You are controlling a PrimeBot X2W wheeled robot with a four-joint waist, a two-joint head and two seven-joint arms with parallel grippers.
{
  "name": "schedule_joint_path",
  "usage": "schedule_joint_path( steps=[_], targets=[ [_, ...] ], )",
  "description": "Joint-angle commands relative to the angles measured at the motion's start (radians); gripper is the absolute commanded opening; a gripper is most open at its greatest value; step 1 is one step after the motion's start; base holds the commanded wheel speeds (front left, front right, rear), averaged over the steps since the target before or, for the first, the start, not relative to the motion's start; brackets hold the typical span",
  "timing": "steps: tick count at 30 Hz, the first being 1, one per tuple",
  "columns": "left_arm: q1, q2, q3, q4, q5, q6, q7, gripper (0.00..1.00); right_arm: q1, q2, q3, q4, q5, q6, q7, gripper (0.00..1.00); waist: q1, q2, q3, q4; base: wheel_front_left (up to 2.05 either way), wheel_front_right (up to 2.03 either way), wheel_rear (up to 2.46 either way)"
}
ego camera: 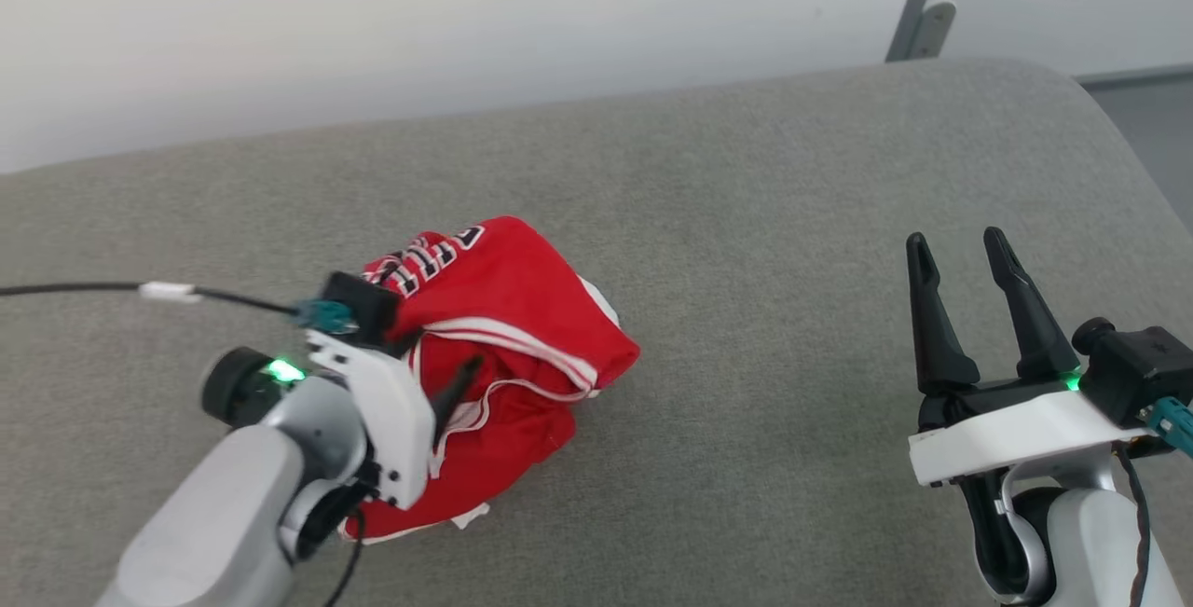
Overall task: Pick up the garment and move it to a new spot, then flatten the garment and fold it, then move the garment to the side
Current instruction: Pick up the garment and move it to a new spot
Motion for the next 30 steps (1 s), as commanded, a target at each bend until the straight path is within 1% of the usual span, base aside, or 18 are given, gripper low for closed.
schedule_joint_path(
  steps=[1, 11, 13, 15, 18, 25, 30],
  targets=[
    [0.021, 0.007, 0.009, -0.01, -0.003, 0.008, -0.015, 1.0, 0.008, 0.0, 0.0, -0.003, -0.006, 0.0, -0.006, 1.0, 0.0, 0.0, -0.009, 0.009, 0.0, 0.0, 0.0],
    [0.162, 0.089, 0.113, -0.186, 0.012, 0.1, -0.224, 1.0, 0.044, 0.001, -0.016, -0.014, -0.016, 0.0, 0.008, 1.0, 0.0, 0.0, -0.062, 0.058, 0.0, 0.0, 0.0],
    [0.2, 0.091, 0.138, -0.214, 0.003, 0.127, -0.266, 1.0, 0.049, 0.0, -0.019, -0.018, -0.018, 0.0, 0.01, 1.0, 0.0, 0.0, -0.072, 0.066, 0.0, 0.0, 0.0],
    [0.233, 0.105, 0.159, -0.246, 0.011, 0.15, -0.306, 1.0, 0.056, 0.0, -0.022, -0.022, -0.02, 0.0, 0.013, 1.0, 0.0, 0.0, -0.079, 0.073, 0.0, 0.0, 0.0],
    [0.289, 0.122, 0.19, -0.286, 0.011, 0.177, -0.363, 1.0, 0.065, 0.0, -0.027, -0.03, -0.02, 0.0, 0.014, 1.0, 0.0, 0.0, -0.085, 0.081, 0.0, 0.0, 0.0],
    [0.404, 0.14, 0.242, -0.332, 0.004, 0.215, -0.477, 1.0, 0.088, 0.0, -0.04, -0.038, -0.023, 0.0, 0.014, 1.0, 0.0, 0.0, -0.096, 0.101, 0.0, 0.0, 0.0],
    [0.472, 0.134, 0.266, -0.343, 0.007, 0.241, -0.537, 1.0, 0.111, 0.0, -0.046, -0.039, -0.021, 0.0, 0.005, 1.0, 0.0, 0.0, -0.1, 0.108, 0.0, 0.0, 0.0]
  ],
)
